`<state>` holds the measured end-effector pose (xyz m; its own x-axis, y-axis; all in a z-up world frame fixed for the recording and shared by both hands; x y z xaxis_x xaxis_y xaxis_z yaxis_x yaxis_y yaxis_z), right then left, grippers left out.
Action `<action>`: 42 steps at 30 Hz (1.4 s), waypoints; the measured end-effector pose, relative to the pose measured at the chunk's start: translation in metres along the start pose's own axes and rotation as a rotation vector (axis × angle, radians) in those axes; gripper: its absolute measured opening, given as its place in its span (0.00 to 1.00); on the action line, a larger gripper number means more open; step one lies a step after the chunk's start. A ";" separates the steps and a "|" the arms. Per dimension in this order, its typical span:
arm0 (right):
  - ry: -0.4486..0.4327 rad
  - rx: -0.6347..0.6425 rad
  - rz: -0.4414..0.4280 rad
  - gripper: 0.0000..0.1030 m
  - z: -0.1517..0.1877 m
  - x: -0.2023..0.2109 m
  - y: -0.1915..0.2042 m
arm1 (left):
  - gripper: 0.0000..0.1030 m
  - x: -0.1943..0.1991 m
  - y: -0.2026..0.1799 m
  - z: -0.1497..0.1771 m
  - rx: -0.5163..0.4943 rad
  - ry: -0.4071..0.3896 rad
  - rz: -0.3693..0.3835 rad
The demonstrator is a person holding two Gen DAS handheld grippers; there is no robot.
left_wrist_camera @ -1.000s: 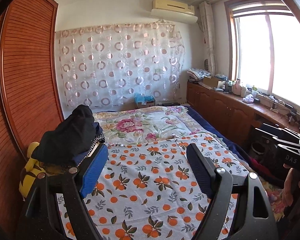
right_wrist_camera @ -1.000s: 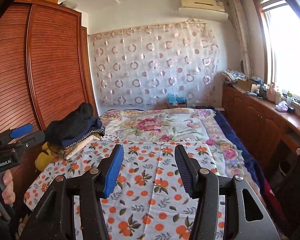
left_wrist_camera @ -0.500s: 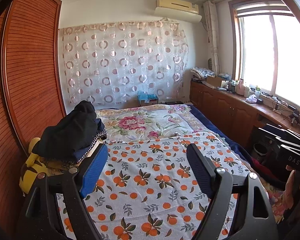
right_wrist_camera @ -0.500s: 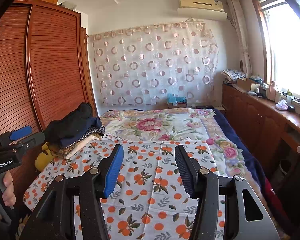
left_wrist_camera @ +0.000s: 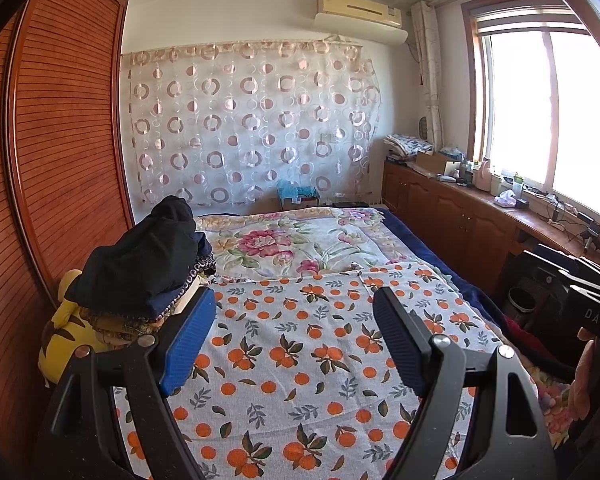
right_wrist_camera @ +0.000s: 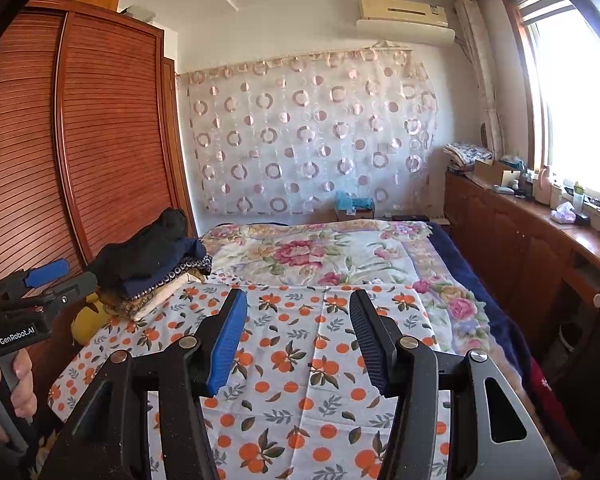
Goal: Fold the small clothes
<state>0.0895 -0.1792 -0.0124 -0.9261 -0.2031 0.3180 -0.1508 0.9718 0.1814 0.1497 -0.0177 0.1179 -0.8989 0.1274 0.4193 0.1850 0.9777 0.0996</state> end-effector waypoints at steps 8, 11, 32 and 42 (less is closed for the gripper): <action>0.002 0.006 -0.005 0.54 0.001 -0.001 -0.007 | 0.79 0.001 0.000 0.001 0.008 -0.002 -0.005; 0.003 0.006 -0.008 0.54 0.001 -0.002 -0.010 | 0.79 0.003 -0.001 0.003 0.010 -0.008 -0.013; -0.003 0.013 -0.011 0.54 0.001 0.001 -0.016 | 0.79 0.006 -0.003 0.003 0.016 -0.019 -0.029; -0.008 0.014 -0.019 0.54 0.002 0.004 -0.018 | 0.79 0.008 -0.004 0.001 0.015 -0.023 -0.029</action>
<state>0.0877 -0.1974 -0.0159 -0.9258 -0.2207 0.3071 -0.1732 0.9693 0.1745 0.1418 -0.0209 0.1201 -0.9129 0.1024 0.3952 0.1526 0.9834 0.0979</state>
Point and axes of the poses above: each gripper's, at about its wrist camera, not at the fingertips, and x roughly against the way its jaws point, y to its left, z to its underside, the point moved 4 cm from there along -x, roughly the way its jaws point, and after that the axes turned 8 degrees about -x, right-handed, at the moved point
